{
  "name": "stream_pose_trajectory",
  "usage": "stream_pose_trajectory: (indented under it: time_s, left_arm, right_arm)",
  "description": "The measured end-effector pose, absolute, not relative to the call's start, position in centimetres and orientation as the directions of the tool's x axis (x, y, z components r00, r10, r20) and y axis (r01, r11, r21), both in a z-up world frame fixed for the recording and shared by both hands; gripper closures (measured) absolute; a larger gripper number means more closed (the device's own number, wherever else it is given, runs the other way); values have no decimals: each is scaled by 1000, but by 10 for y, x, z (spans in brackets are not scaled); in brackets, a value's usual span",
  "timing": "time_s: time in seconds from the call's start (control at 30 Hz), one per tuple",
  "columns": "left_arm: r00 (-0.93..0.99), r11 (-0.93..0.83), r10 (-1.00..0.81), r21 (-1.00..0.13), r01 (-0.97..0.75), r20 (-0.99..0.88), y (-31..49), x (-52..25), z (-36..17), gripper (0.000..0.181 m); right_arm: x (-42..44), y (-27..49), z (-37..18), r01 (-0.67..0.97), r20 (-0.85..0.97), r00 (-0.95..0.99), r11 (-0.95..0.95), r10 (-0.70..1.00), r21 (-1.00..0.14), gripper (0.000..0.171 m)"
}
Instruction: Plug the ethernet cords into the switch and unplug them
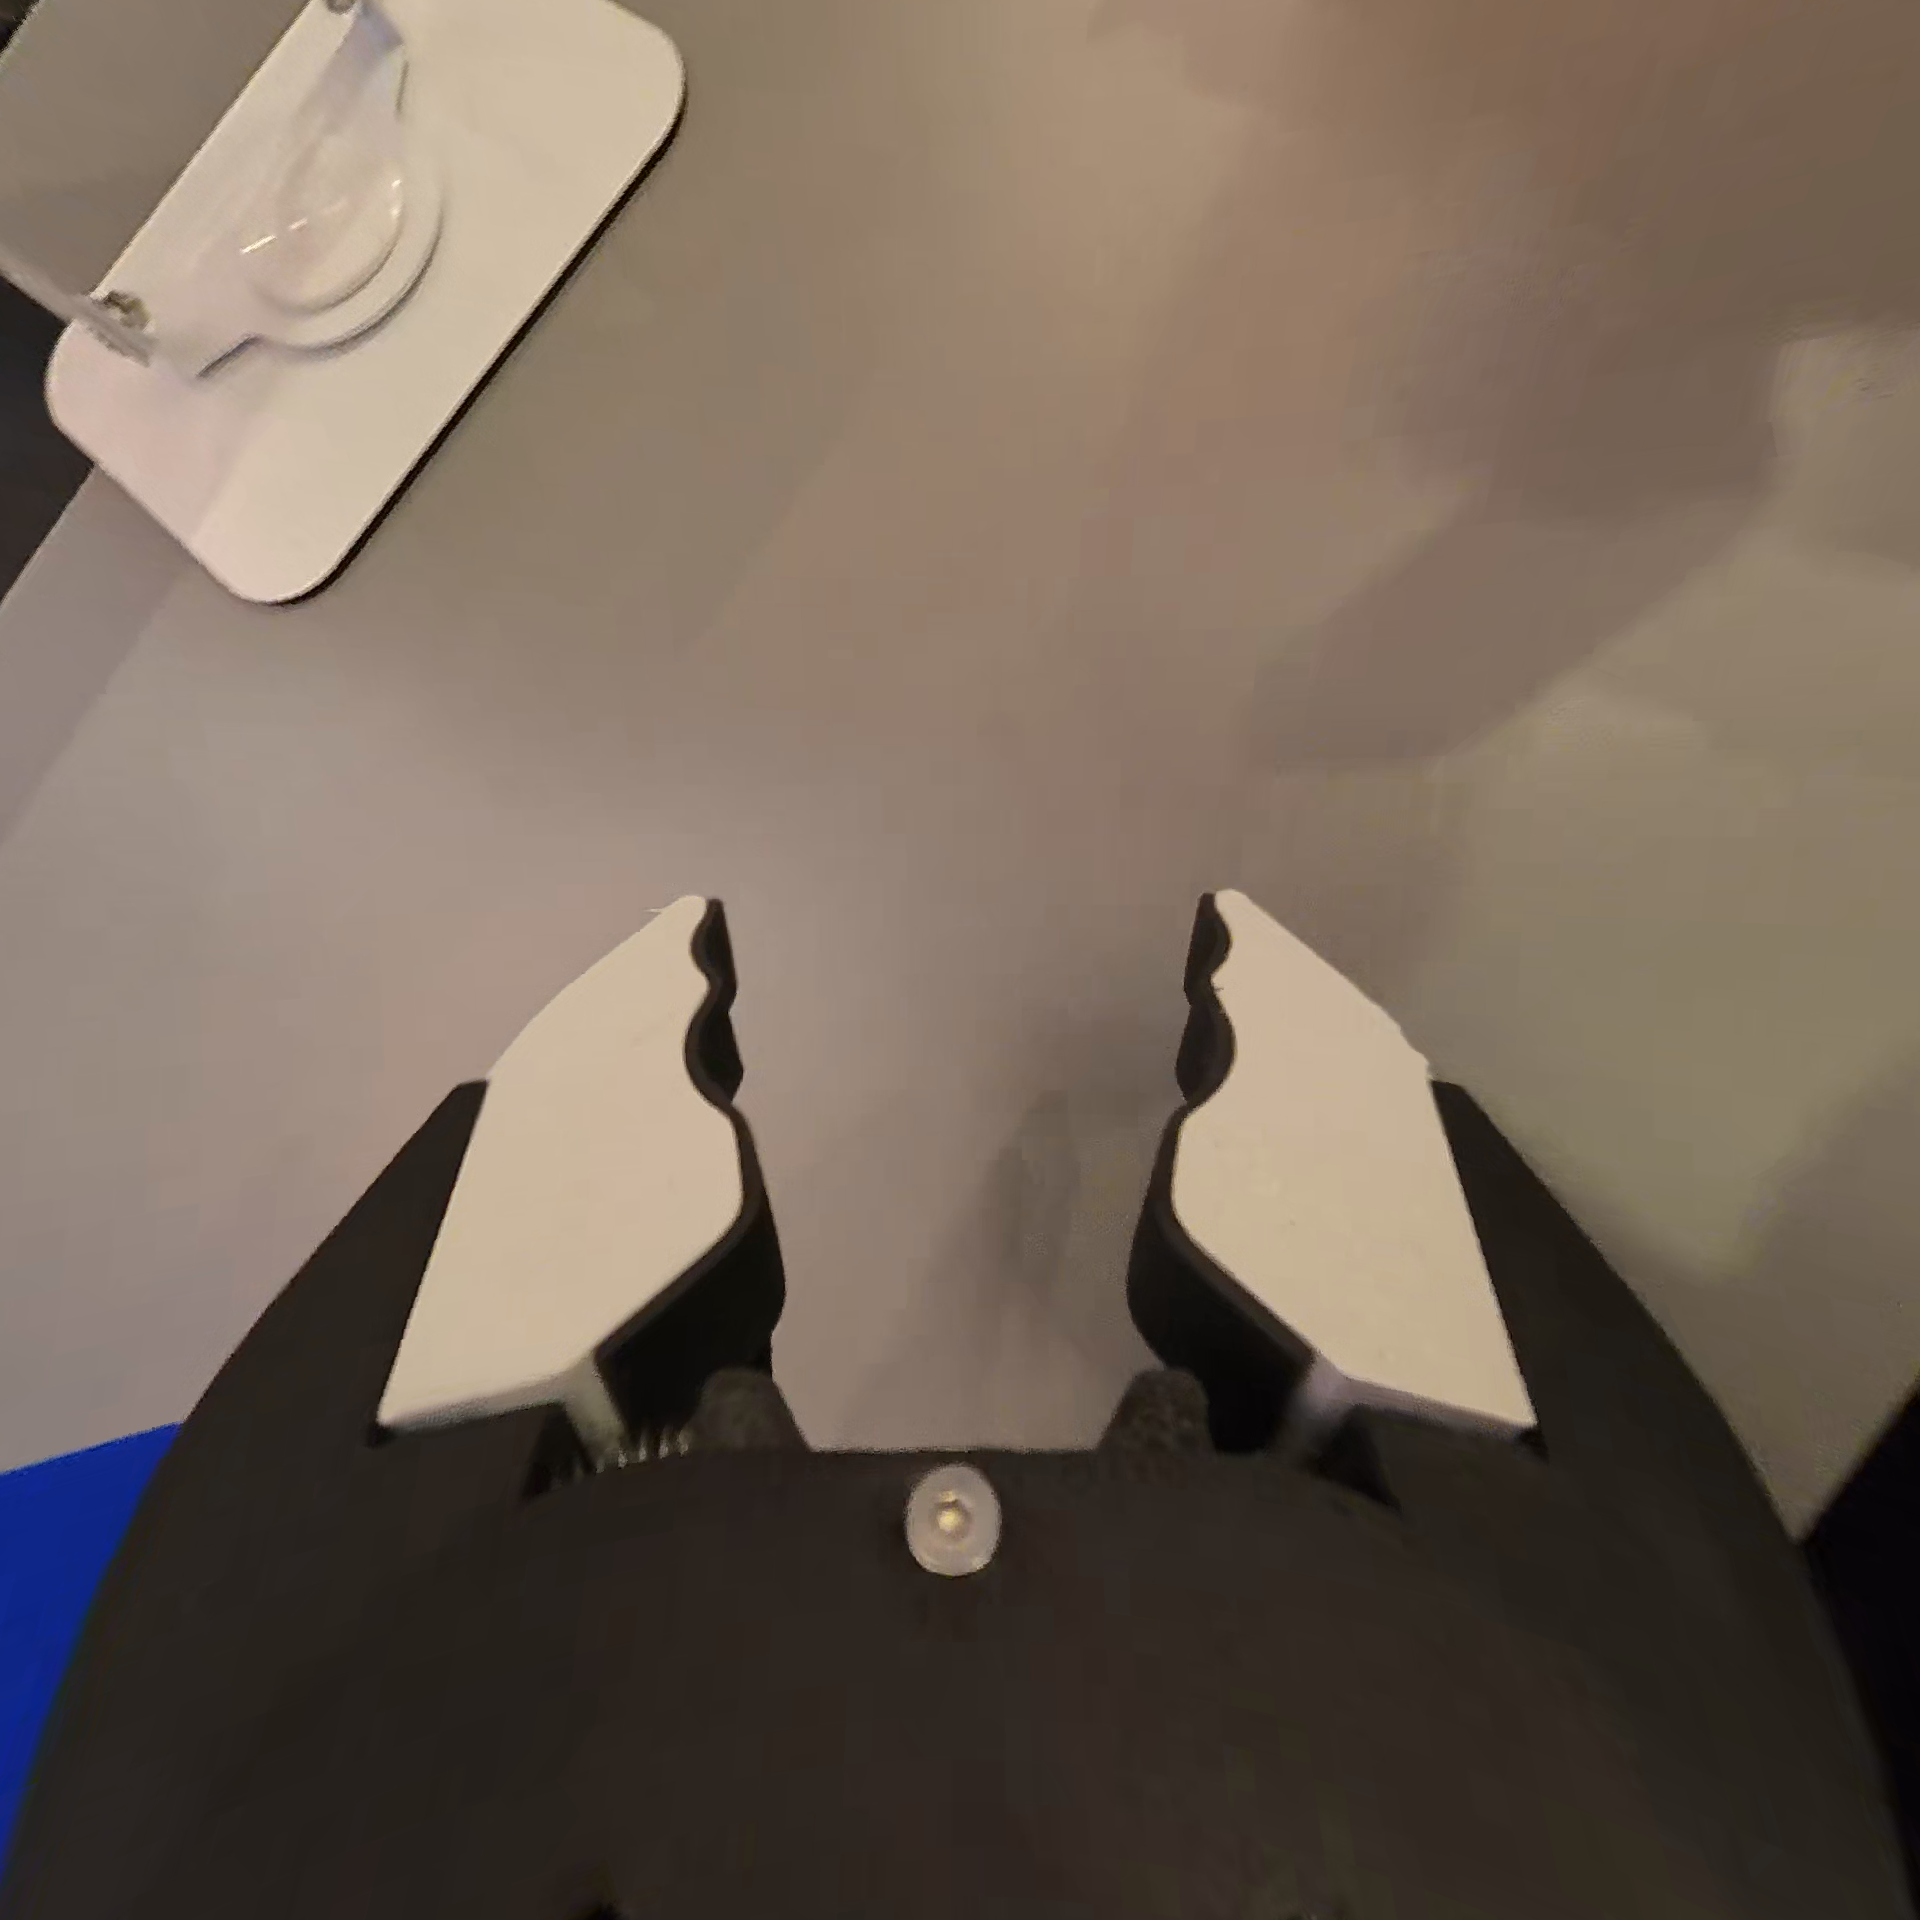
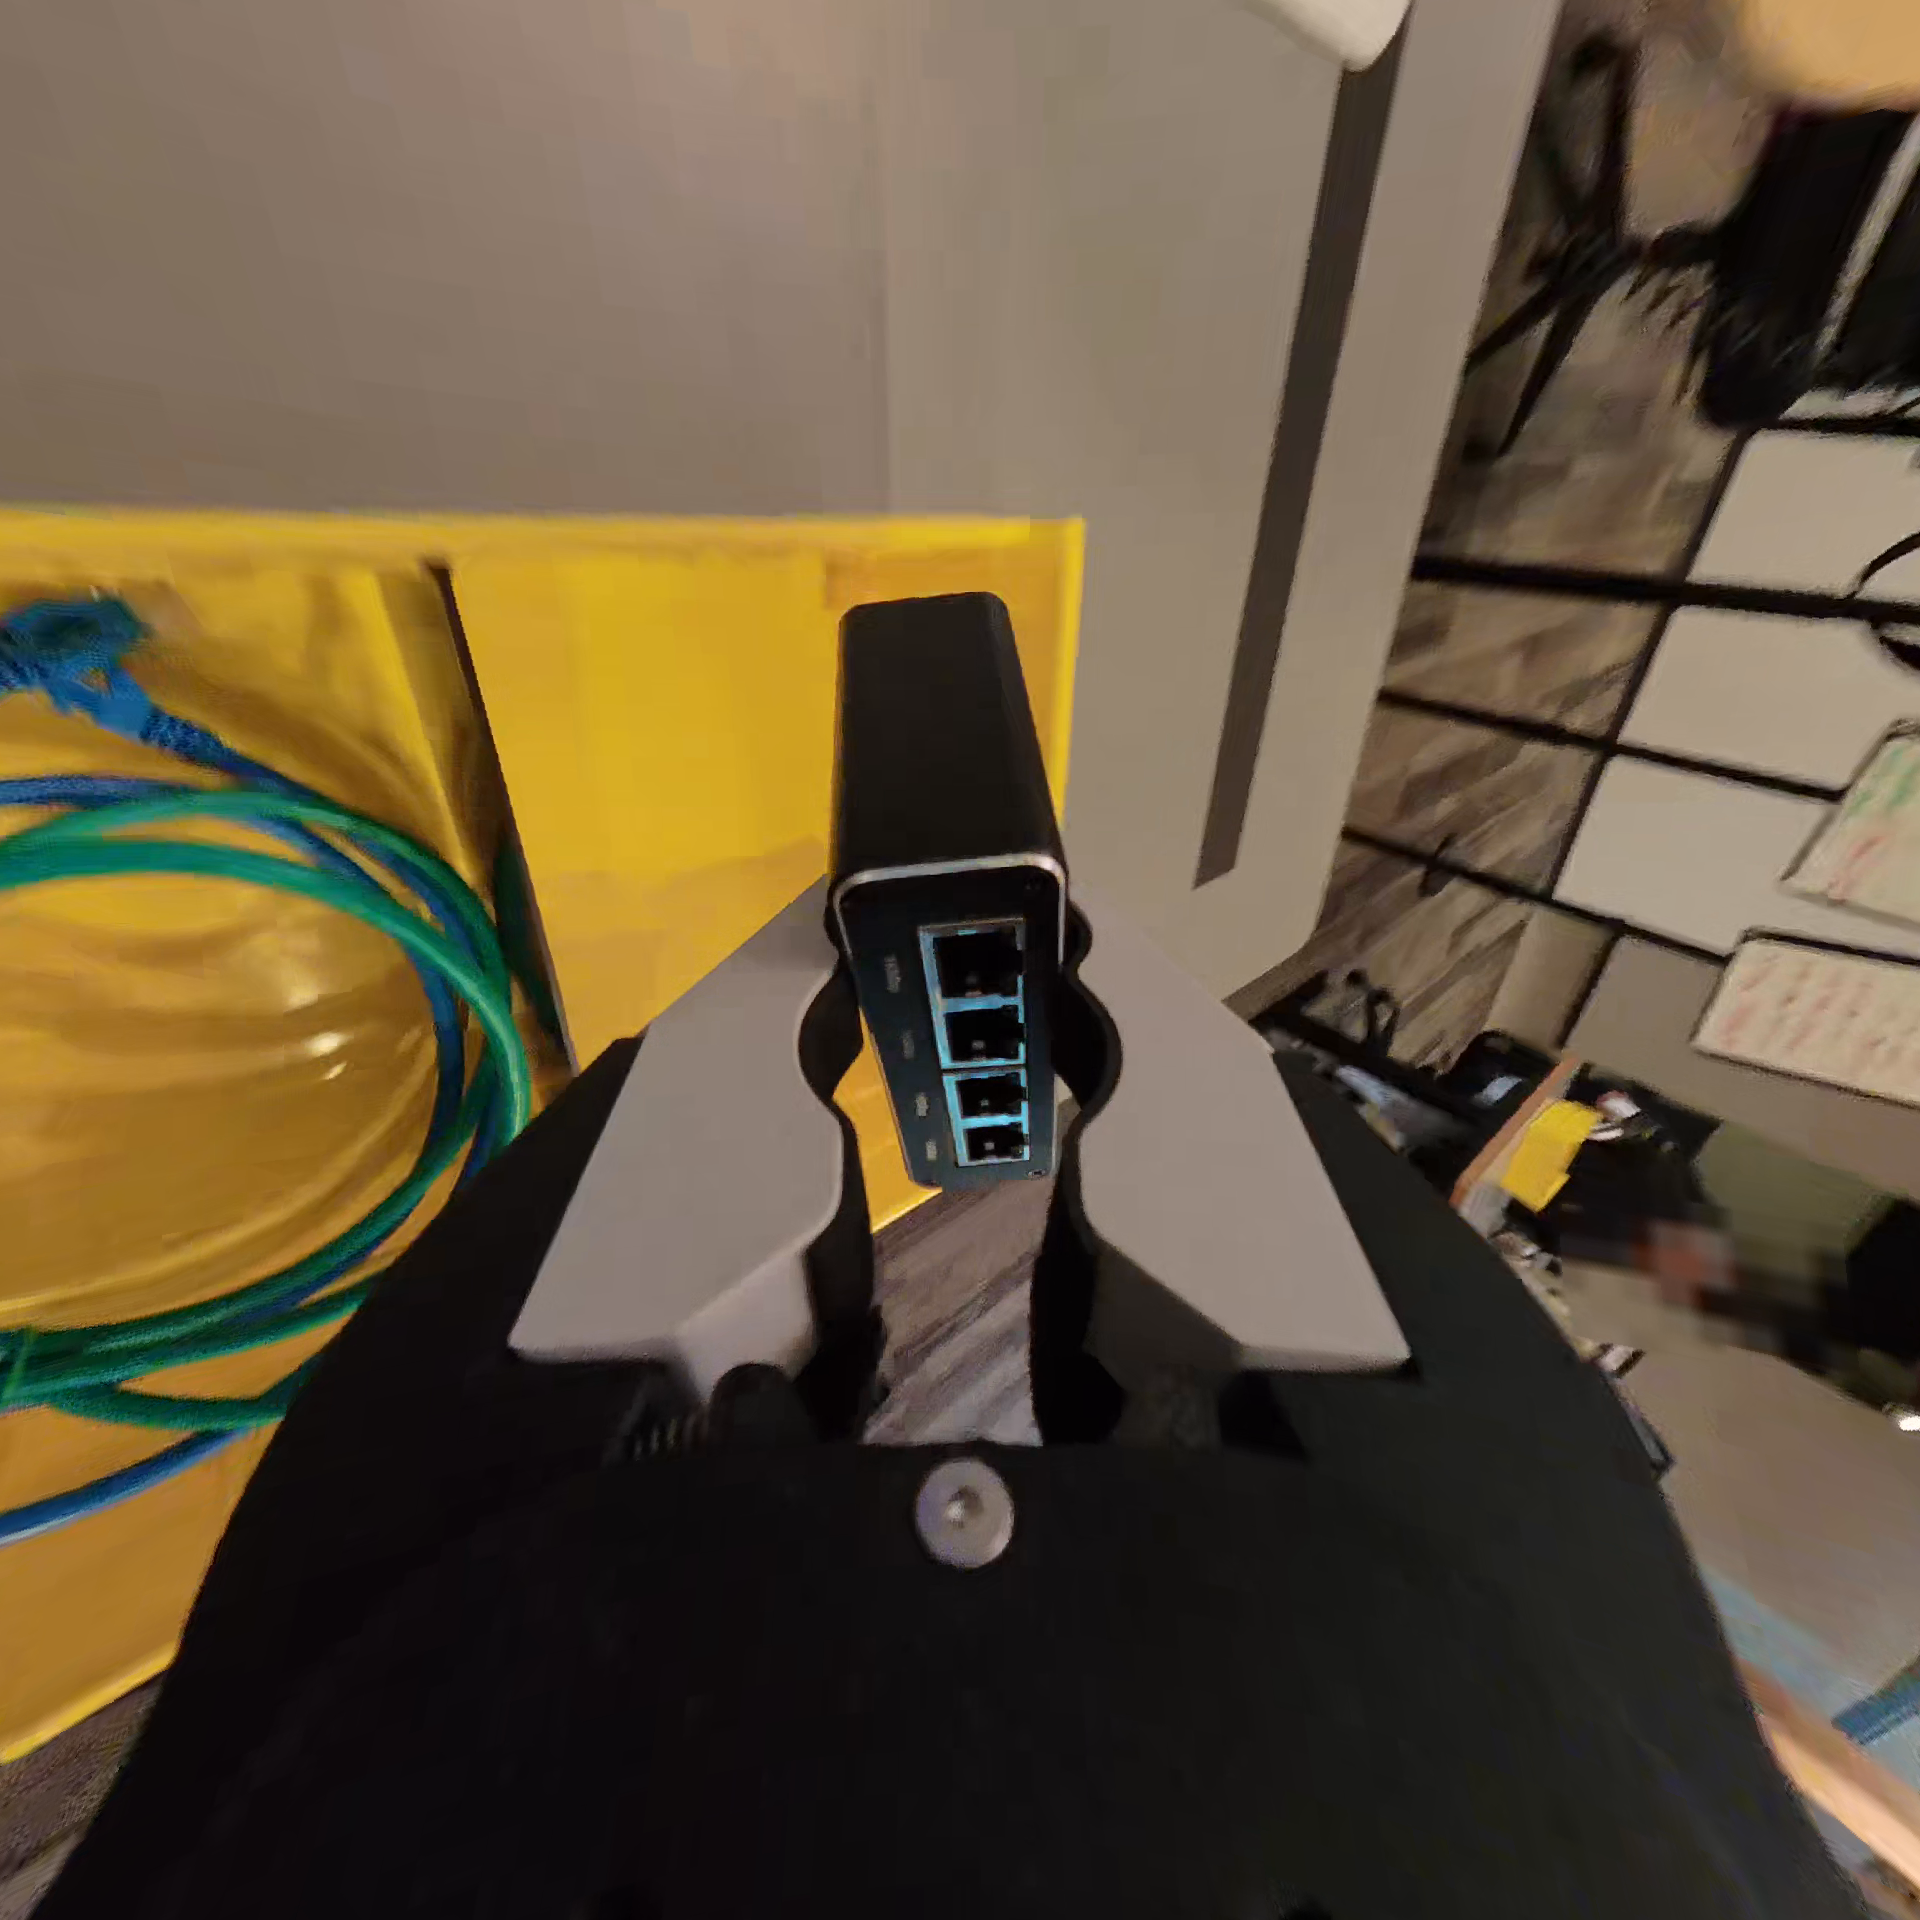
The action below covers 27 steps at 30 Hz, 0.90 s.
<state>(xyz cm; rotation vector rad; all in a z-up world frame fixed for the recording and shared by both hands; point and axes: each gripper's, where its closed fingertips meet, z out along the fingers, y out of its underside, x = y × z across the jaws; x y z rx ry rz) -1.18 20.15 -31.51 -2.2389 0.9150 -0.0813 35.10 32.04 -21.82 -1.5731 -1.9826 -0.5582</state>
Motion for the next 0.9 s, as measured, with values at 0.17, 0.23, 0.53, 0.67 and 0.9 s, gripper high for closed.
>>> stream_pose_trajectory:
  time_s: [0.17, 0.23, 0.53, 0.67, 0.9]
  left_arm:
    - [745, -503, -623, -606, -616, -240, 204, -15, -326, 97]
    - [746, -503, -621, -608, -615, -240, 204, -15, -327, 97]
    - [751, -516, -620, -603, -608, -227, 204, -18, -333, 96]
    - [749, -519, -624, -598, -611, -223, 204, -19, -335, 96]
    - [746, -519, -630, -598, -611, -216, 203, -18, -337, 96]
  right_arm:
    - [386, 330, -263, 989, 530, -130, 144, 838, 15, 141]
    - [394, 332, -280, 990, 490, -141, 132, 860, 53, 141]
    - [406, 345, -337, 982, 368, -169, 125, 914, 141, 141]
    - [412, 359, -351, 973, 381, -191, 123, 905, 196, 140]
    - [409, 358, -349, 962, 394, -238, 159, 888, 222, 140]
